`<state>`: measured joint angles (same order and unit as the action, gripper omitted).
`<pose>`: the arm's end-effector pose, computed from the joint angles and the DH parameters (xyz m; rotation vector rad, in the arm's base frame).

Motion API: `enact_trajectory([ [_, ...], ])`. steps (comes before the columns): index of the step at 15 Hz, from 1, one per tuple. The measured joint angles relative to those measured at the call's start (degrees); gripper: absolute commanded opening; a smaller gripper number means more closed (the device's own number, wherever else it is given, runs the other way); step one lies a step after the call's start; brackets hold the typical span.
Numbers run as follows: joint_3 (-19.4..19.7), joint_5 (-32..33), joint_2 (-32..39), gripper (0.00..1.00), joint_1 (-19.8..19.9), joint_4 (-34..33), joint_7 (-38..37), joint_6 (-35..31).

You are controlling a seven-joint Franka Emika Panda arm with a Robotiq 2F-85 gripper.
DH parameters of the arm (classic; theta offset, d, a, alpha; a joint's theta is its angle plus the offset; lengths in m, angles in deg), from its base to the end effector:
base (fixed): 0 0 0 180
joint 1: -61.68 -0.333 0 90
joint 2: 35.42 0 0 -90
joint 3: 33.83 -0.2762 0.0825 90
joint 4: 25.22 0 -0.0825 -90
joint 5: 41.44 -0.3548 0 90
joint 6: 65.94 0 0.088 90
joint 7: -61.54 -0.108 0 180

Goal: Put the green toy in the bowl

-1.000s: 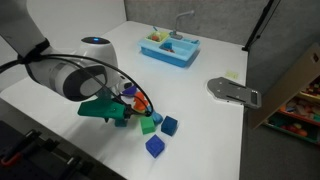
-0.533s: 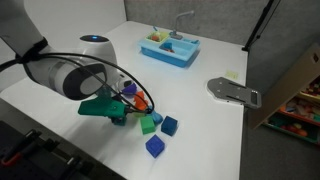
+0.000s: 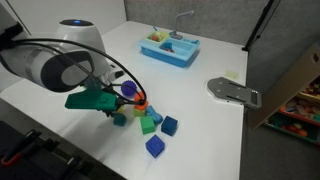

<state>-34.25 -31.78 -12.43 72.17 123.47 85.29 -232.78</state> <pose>0.3903 -0.0585 0.1008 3.0719 0.6293 -0.1390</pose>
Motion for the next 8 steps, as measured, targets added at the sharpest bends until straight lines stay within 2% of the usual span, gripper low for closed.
enact_trajectory([
  [7, 1.0, 0.0, -2.4, 0.99, -0.3, 1.0, 0.0, -0.1],
  [8, 1.0, 0.0, -2.3, 1.0, -0.1, 0.8, 0.0, -0.1],
])
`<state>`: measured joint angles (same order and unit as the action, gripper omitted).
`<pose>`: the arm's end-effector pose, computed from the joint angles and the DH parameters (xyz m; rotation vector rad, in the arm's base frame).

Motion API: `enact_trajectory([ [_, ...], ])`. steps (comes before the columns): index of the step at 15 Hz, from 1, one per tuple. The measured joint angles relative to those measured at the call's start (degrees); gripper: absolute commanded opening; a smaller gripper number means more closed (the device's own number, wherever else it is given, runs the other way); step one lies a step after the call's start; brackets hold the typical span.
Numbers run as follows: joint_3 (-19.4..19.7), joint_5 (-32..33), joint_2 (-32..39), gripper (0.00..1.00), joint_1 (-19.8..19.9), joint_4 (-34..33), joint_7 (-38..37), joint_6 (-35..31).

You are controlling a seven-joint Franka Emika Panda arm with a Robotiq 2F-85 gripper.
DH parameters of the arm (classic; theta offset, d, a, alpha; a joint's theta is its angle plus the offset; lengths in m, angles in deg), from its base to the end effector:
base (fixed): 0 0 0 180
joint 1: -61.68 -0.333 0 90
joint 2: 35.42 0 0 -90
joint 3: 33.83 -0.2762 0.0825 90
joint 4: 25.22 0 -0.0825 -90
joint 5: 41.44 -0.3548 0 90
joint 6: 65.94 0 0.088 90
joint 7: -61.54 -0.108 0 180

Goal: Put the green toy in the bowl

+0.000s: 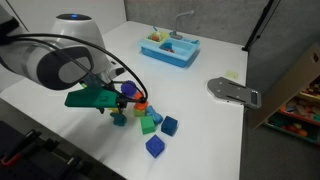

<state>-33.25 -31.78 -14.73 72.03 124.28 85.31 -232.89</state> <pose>0.3920 -0.0658 0.1137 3.0624 0.6048 -0.1016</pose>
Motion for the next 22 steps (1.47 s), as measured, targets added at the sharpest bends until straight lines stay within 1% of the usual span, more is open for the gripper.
enact_trajectory([
  [4, 0.0, 0.0, 2.1, 1.0, 0.1, -1.1, 0.1, -1.0],
  [9, 0.0, 1.2, 8.7, 1.0, 0.0, -5.1, 0.1, -3.2],
  [10, 0.0, 1.4, 10.0, 0.75, 0.0, -6.0, 0.1, -3.3],
  [11, 0.0, 1.5, 11.2, 0.73, 0.0, -6.9, 0.1, -3.3],
  [12, 0.0, 1.7, 12.3, 0.67, 0.0, -7.7, 0.1, -3.3],
  [14, -0.1, 2.0, 13.7, 0.47, 0.0, -8.7, 0.1, -3.3],
  [16, -0.3, 2.0, 14.0, 0.34, 0.0, -8.9, 0.1, -3.3],
  [17, -0.4, 2.0, 13.9, 0.33, 0.0, -8.9, 0.1, -3.3],
  [19, -0.8, 2.0, 13.7, 0.27, 0.0, -8.8, 0.1, -3.3],
  [20, -1.0, 2.0, 13.2, 0.27, 0.0, -8.4, 0.1, -3.3],
  [22, -1.6, 2.0, 11.3, 0.23, -0.1, -7.3, -0.1, -3.3],
])
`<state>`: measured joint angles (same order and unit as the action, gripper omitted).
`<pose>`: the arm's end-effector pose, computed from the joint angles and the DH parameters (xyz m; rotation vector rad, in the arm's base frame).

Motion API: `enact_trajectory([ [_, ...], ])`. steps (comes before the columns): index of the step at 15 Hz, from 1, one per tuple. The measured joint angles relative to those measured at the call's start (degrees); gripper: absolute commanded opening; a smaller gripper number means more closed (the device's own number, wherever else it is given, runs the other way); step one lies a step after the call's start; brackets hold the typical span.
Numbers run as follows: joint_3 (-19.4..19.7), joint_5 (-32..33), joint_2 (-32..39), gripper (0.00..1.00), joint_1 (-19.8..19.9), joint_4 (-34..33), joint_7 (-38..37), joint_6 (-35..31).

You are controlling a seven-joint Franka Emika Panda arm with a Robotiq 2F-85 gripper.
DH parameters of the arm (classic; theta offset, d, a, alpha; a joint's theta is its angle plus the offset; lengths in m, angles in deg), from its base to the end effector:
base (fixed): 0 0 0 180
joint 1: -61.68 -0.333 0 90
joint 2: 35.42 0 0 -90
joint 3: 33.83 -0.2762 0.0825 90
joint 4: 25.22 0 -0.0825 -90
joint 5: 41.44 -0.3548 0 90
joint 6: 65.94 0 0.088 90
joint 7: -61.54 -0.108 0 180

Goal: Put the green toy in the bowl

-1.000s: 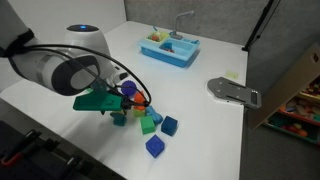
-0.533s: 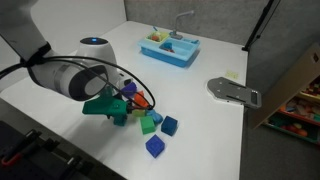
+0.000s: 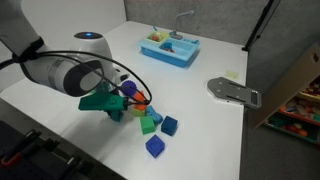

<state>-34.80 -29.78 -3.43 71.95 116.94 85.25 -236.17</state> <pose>0.4106 -0.0519 0.0653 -3.0590 -0.7017 0.1093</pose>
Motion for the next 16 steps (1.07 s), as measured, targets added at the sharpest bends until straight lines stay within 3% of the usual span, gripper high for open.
enact_trajectory([
  [5, -0.3, 0.0, -9.2, 0.19, -2.4, 4.1, -2.3, 0.3],
  [10, 0.0, 0.0, -18.7, 0.19, -7.6, 6.1, -6.6, 2.8],
  [11, 0.0, 0.0, -19.8, 0.44, -8.4, 6.2, -7.1, 3.3],
  [15, 0.0, 0.0, -19.7, 0.44, -8.7, 6.2, -7.2, 3.6],
  [16, 0.0, 0.0, -19.6, 0.19, -8.6, 6.2, -7.2, 3.6],
])
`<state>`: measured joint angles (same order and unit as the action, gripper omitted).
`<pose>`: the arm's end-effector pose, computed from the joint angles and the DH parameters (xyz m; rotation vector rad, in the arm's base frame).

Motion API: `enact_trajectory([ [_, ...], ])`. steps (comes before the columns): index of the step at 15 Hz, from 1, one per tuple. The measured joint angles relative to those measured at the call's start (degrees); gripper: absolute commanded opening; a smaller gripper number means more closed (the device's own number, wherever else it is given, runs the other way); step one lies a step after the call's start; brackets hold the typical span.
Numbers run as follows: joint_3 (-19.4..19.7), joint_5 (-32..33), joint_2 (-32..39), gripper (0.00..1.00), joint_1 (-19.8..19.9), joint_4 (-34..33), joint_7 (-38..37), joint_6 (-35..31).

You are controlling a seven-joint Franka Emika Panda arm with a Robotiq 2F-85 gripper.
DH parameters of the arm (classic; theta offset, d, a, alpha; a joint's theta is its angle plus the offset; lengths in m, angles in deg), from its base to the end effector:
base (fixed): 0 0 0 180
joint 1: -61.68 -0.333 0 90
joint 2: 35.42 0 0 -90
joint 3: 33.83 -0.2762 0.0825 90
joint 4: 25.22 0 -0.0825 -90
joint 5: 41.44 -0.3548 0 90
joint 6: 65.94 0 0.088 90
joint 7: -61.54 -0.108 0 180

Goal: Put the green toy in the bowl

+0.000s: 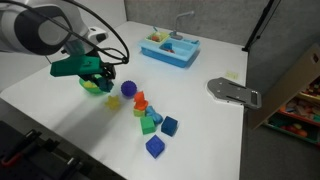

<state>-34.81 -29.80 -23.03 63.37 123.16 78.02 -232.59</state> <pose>0.4322 0.0073 0.1785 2.9859 0.7148 0.1435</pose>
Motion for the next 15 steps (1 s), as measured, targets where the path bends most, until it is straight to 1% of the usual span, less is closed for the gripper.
enact_trajectory([
  [5, -0.4, 0.0, 0.2, 0.19, -0.6, -0.4, 0.0, 0.1],
  [9, -1.3, 0.0, 1.5, 0.19, -3.8, -3.6, -0.1, 1.7],
  [15, -1.5, 1.9, 7.0, 0.19, -9.4, -12.2, -2.2, 5.1],
])
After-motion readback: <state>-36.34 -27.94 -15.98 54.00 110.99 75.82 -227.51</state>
